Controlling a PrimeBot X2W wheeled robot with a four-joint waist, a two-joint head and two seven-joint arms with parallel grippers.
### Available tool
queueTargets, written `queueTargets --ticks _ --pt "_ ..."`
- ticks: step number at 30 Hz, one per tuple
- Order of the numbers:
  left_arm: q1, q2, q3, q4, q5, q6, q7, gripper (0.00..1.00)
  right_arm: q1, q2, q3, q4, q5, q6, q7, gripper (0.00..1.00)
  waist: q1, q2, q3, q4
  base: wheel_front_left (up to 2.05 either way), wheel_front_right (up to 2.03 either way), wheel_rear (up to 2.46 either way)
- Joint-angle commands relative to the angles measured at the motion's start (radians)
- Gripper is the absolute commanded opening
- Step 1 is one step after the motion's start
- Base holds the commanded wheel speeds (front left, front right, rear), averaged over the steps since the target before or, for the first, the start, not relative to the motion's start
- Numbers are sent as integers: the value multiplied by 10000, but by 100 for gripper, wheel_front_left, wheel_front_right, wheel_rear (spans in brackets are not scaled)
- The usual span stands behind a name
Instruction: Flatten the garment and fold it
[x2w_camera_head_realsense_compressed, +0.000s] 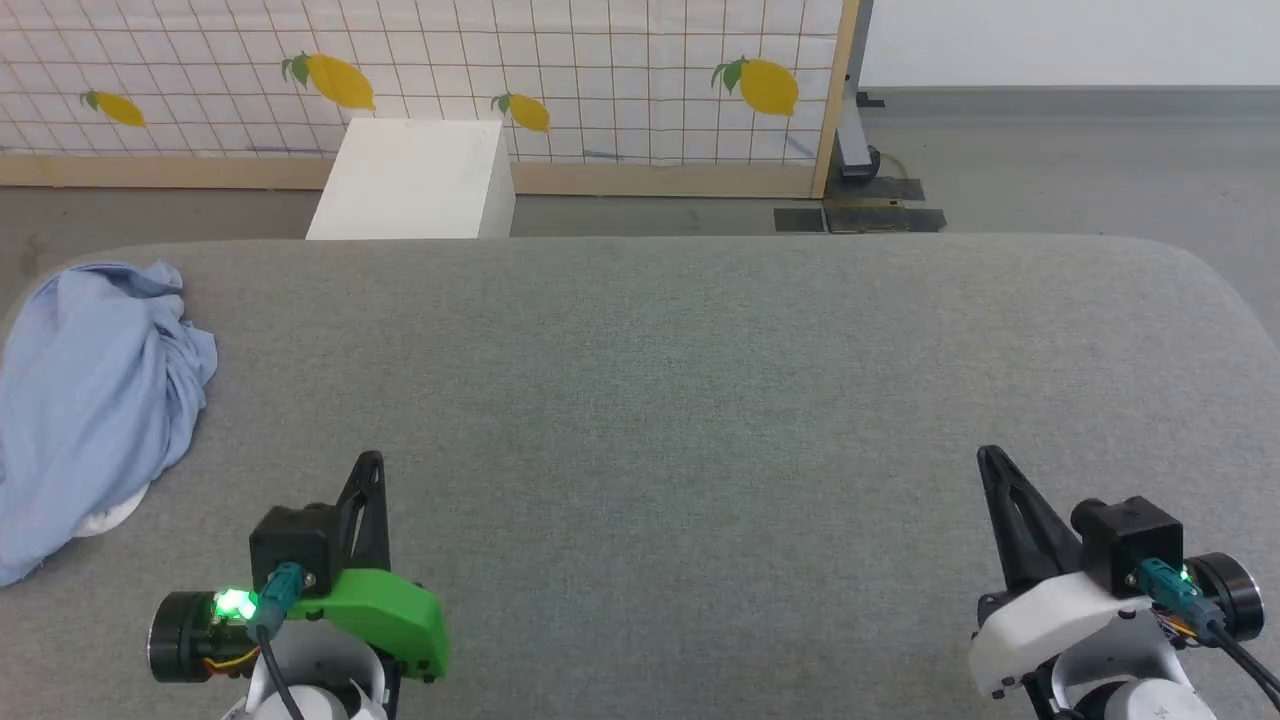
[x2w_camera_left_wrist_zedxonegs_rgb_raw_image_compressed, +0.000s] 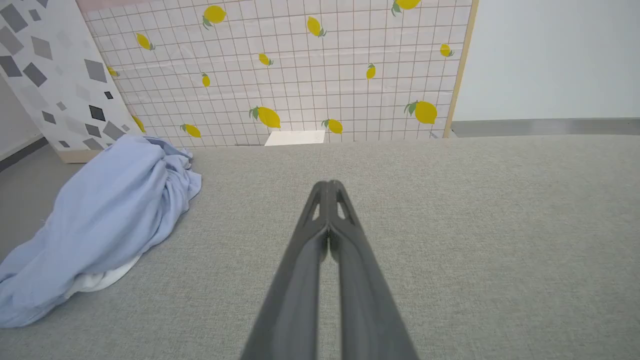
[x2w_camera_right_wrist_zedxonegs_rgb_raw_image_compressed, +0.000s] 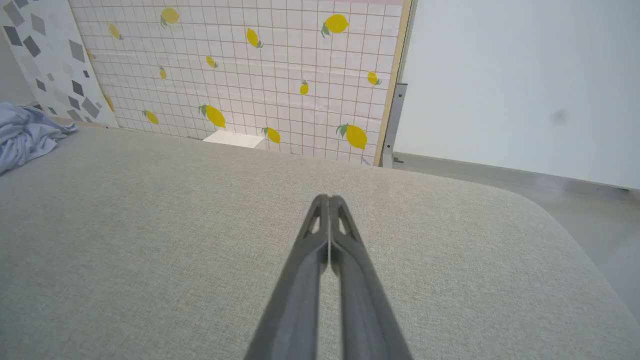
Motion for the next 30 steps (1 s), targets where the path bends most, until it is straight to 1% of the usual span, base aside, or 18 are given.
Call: queueTargets --ticks 1,16,17,18,21,30 --pt "116 -49 24 -32 103 66 12 0 -153 19 14 -51 -64 -15 -1 0 0 -1 0 0 0 0 0" --pt "116 -49 24 -32 103 66 12 0 -153 19 14 -51 -64 -15 -1 0 0 -1 0 0 0 0 0" --pt "116 -49 24 -32 103 66 12 100 -153 19 14 -51 -64 -15 -1 100 0 -1 0 0 0 0 0" --pt "-1 2 -4 0 -4 -2 0 100 4 0 0 2 2 0 0 100 0 -1 0 0 0 0 0" --pt "-2 2 -25 3 -9 -1 -4 100 6 -2 -9 6 6 0 -4 100 0 -1 0 0 0 0 0" --pt "-111 -1 -195 201 -164 161 -188 100 8 0 -86 49 71 -1 -167 100 0 -1 2 131 0 0 0"
